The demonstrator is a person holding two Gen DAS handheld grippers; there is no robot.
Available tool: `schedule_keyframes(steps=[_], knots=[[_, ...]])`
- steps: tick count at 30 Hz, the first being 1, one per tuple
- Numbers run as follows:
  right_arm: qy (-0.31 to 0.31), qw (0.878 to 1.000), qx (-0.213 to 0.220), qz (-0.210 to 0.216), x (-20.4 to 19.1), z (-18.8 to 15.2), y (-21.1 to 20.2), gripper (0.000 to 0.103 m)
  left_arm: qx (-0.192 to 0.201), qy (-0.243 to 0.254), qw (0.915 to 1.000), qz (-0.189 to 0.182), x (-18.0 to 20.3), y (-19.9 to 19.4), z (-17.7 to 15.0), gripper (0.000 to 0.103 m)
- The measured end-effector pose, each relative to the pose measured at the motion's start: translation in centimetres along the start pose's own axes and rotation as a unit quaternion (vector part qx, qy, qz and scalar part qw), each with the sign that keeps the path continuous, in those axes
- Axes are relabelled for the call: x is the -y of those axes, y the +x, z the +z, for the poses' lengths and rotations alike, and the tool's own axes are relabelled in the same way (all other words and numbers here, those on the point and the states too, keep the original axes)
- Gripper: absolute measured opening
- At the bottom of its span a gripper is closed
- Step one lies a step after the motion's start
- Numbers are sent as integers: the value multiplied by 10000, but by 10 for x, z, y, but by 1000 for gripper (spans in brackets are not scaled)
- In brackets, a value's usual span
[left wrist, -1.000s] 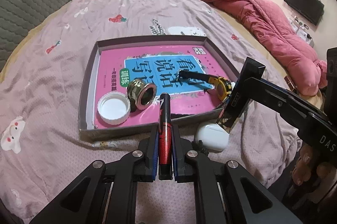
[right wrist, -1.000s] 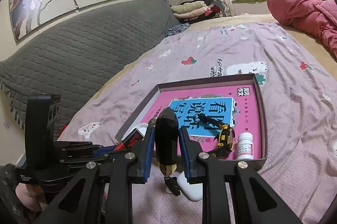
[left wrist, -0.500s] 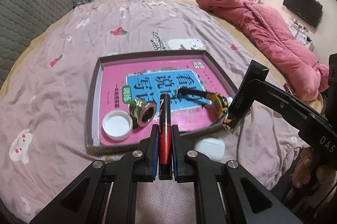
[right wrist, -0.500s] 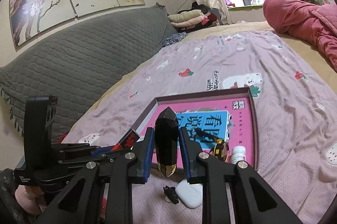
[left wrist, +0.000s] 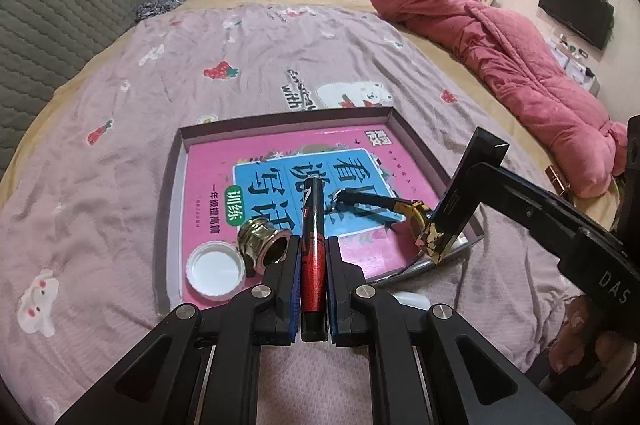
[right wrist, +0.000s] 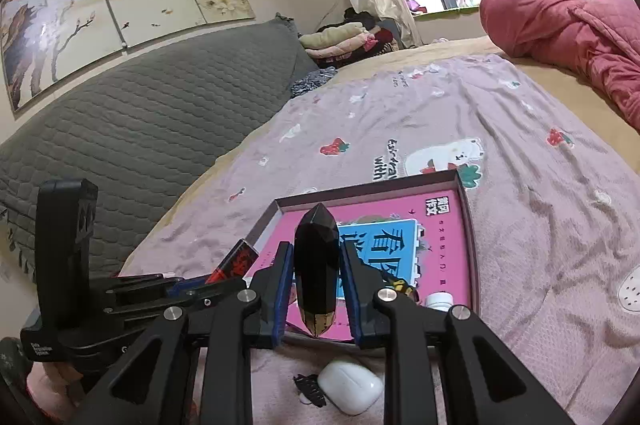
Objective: Organize rigid objects
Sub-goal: 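Lift and carry the lighter and black-and-gold item over the grey tray with both tools, then lower the lighter into the tray and open the left tool while the right tool releases its item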
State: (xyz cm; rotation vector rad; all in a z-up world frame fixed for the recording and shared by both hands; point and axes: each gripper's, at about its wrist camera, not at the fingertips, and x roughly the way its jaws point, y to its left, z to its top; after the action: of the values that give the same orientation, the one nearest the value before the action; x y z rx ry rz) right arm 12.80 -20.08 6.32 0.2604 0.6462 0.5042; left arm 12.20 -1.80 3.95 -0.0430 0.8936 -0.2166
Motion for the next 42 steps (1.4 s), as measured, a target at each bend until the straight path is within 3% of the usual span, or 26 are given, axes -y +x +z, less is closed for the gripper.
schedule_keyframes(steps=[19,24,42], knots=[[523,9984,-191,32,28,-12,34,24,-220,55,9997,-89,3,63,-1,10],[477,9983,-306,-142,30,-22,44,24,-278,127,9995,-126,6,75,-3,10],[561,9966,-485,-361,39,-34,37,24,-382,178,9991,-77,1,85,-10,10]])
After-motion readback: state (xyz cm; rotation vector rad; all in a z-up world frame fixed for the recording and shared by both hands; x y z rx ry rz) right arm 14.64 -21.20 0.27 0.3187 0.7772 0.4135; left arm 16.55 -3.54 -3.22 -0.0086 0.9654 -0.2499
